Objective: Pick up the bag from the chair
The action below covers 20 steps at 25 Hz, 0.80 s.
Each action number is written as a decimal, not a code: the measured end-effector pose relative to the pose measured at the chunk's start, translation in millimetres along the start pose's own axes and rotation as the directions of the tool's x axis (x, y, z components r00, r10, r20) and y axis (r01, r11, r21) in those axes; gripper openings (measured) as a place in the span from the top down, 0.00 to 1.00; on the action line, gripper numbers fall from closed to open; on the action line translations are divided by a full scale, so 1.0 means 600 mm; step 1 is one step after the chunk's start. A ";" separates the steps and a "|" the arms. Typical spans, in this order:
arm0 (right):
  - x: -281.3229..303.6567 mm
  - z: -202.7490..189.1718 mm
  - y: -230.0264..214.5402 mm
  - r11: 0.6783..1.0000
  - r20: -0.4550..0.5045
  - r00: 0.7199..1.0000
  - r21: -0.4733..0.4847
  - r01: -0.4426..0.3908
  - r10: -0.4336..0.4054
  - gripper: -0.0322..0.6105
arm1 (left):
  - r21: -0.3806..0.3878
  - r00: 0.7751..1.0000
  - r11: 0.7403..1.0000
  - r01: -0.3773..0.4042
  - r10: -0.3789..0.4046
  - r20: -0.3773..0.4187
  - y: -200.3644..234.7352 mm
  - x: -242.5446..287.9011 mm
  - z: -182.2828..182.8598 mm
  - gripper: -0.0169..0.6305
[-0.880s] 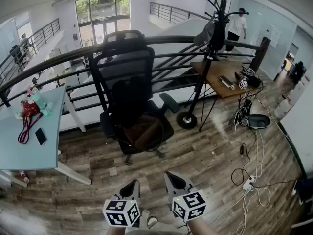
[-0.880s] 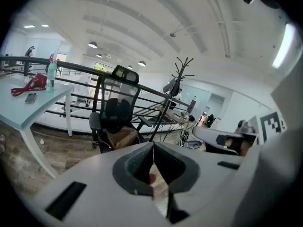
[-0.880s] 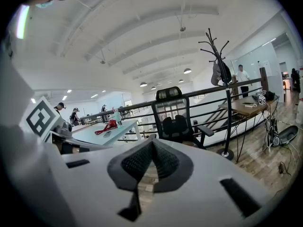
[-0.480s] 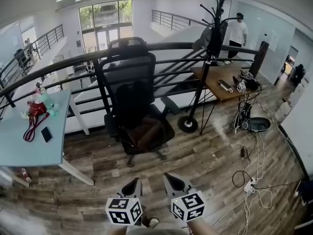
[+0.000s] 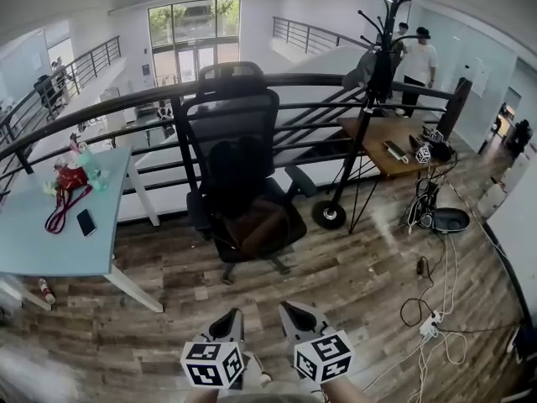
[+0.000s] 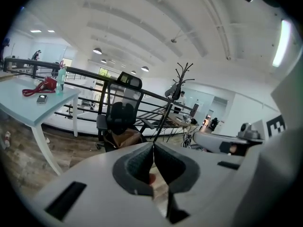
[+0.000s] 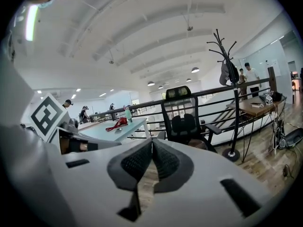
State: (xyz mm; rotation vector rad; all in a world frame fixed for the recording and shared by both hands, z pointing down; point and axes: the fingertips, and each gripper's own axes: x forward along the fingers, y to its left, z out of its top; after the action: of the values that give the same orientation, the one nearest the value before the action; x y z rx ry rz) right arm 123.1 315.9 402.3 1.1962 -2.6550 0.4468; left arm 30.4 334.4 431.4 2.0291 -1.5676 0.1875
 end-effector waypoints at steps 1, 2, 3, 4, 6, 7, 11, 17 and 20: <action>0.003 -0.002 -0.003 1.000 -0.004 1.000 0.005 -0.002 0.002 0.95 | -0.007 1.000 1.000 -0.001 0.001 -0.006 0.002 0.004 -0.003 0.97; 0.007 -0.002 -0.006 1.000 -0.005 1.000 0.008 -0.003 0.003 0.95 | -0.013 1.000 1.000 -0.001 0.001 -0.012 0.005 0.009 -0.006 0.97; 0.013 -0.001 -0.010 1.000 -0.005 1.000 0.010 -0.003 0.003 0.95 | -0.017 1.000 1.000 -0.001 0.001 -0.017 0.008 0.016 -0.007 0.97; 0.019 0.002 -0.014 1.000 -0.002 1.000 0.010 -0.003 0.003 0.95 | -0.019 1.000 1.000 -0.001 0.000 -0.021 0.012 0.023 -0.007 0.97; 0.034 0.009 -0.024 1.000 0.003 1.000 0.012 0.001 -0.001 0.95 | -0.019 1.000 1.000 0.003 -0.003 -0.027 0.020 0.041 -0.002 0.97; 0.043 0.013 -0.031 1.000 0.006 1.000 0.014 0.003 -0.003 0.95 | -0.018 1.000 1.000 0.006 -0.006 -0.029 0.024 0.051 0.003 0.97; 0.087 0.031 -0.063 0.999 0.018 1.000 0.038 0.016 -0.016 0.95 | -0.015 0.999 1.000 0.021 -0.021 -0.032 0.043 0.099 0.029 0.97; 0.165 0.085 -0.110 0.999 0.038 0.999 0.033 0.030 -0.031 0.95 | -0.002 0.998 0.999 0.042 -0.042 -0.036 0.069 0.177 0.092 0.97; 0.206 0.111 -0.131 0.999 0.043 0.998 0.030 0.036 -0.037 0.95 | 0.003 0.998 0.999 0.053 -0.052 -0.042 0.085 0.214 0.124 0.97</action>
State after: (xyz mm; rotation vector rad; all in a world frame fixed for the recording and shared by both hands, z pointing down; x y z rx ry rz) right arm 97.9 157.4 391.6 1.2751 -2.6674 0.4602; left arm 5.6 180.1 443.1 2.0538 -1.4881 0.2118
